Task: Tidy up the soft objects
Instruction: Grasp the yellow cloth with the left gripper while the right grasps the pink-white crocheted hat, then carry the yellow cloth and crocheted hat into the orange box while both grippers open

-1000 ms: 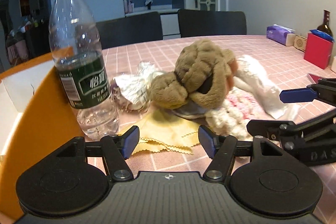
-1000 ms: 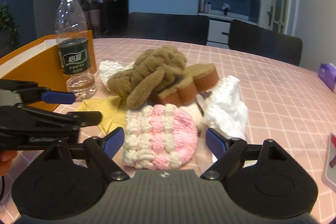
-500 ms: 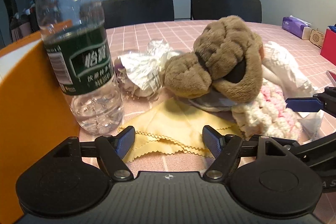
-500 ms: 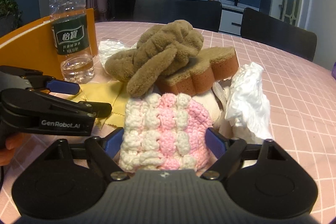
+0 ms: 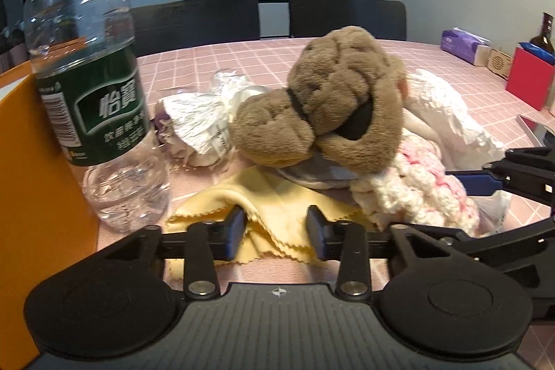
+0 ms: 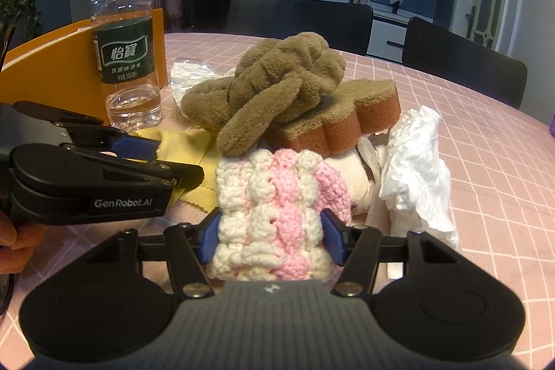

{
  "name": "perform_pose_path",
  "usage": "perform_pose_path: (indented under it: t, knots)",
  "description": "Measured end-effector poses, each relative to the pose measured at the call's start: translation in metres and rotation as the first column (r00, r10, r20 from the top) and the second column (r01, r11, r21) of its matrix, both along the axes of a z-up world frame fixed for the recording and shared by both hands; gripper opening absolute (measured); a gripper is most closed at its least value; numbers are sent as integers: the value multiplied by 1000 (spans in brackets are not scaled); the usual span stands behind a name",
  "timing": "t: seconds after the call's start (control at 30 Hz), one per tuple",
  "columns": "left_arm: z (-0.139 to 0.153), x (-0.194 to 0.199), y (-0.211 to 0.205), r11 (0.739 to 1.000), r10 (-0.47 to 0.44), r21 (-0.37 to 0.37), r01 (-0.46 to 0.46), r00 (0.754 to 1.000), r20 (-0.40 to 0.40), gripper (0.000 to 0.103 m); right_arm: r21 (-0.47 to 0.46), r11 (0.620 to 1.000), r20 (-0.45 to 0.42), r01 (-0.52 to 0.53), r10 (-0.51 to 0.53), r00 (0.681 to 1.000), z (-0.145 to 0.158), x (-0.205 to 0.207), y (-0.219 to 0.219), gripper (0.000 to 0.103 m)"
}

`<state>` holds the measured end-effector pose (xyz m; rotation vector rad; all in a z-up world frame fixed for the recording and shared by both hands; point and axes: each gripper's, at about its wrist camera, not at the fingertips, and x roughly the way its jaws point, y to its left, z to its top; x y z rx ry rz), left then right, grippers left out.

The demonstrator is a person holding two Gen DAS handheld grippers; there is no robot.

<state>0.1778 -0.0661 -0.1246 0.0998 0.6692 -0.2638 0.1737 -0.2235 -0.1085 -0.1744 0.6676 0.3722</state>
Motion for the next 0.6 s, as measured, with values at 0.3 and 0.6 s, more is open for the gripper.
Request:
perform_pose_path:
  t: [0.3, 0.6]
  knots:
    - [1, -7, 0, 999, 42, -14, -42, 999, 1, 2, 40, 999, -17, -4, 5, 1000, 11, -10, -7, 48]
    - [31, -44, 14, 997, 43, -66, -37, 995, 95, 2, 102, 995, 6, -15, 14, 1000, 43, -35, -16, 48]
